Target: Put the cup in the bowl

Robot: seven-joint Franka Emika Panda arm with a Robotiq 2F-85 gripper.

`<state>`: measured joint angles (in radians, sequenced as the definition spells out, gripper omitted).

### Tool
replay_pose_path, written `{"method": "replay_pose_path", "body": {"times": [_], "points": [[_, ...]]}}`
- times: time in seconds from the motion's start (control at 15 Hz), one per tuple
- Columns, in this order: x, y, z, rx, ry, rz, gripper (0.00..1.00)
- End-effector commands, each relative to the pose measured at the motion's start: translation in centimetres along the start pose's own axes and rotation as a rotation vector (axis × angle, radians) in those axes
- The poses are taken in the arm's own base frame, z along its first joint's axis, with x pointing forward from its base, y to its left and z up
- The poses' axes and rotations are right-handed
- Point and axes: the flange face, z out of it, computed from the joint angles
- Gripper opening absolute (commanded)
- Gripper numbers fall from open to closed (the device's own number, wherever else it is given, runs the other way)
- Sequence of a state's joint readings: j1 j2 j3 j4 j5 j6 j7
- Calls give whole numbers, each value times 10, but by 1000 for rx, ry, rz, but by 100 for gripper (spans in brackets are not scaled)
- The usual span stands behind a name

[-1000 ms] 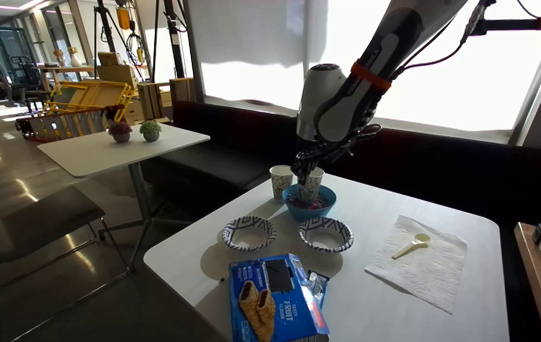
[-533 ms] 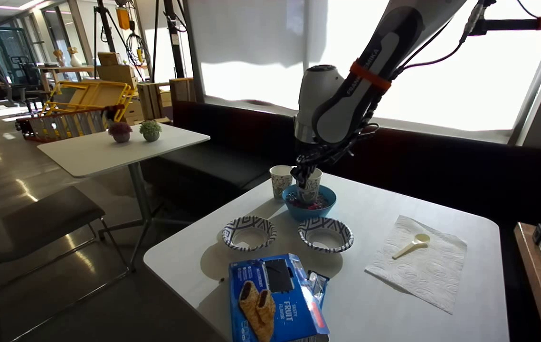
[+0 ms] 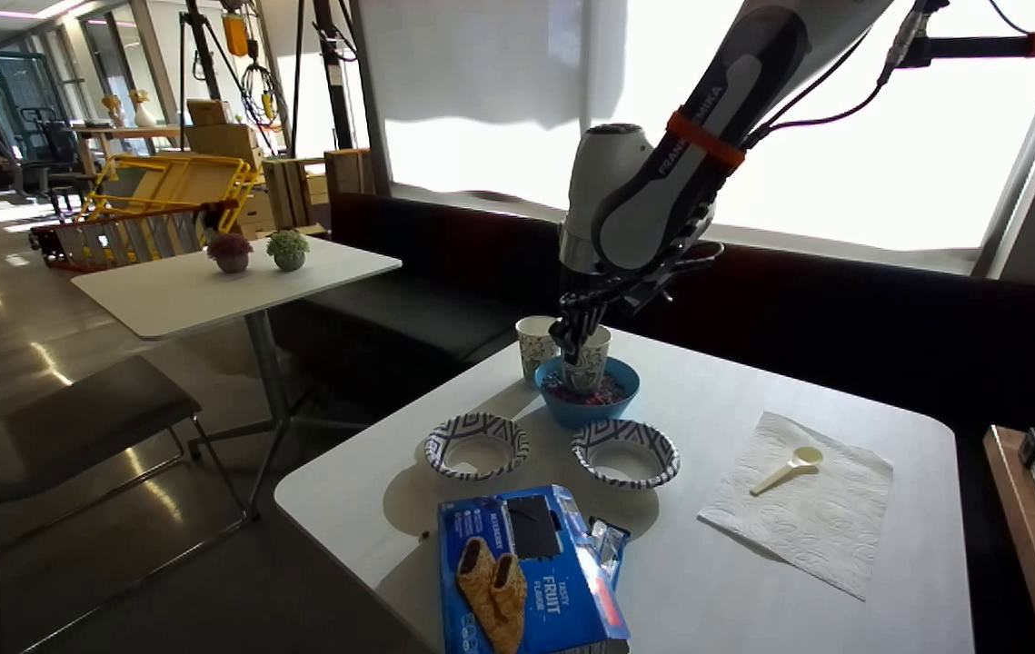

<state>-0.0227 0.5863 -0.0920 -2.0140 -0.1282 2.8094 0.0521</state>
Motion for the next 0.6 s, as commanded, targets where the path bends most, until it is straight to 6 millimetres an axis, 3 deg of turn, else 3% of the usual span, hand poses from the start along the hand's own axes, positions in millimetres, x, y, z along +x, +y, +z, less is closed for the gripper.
{"method": "replay_pose_path", "body": {"times": [0.0, 0.27, 0.33, 0.53], "points": [[-2, 1, 10, 7, 21, 24, 1], [-5, 5, 12, 9, 6, 25, 1], [-6, 3, 12, 14, -4, 23, 24], [-8, 1, 8, 8, -18, 24, 43]]}}
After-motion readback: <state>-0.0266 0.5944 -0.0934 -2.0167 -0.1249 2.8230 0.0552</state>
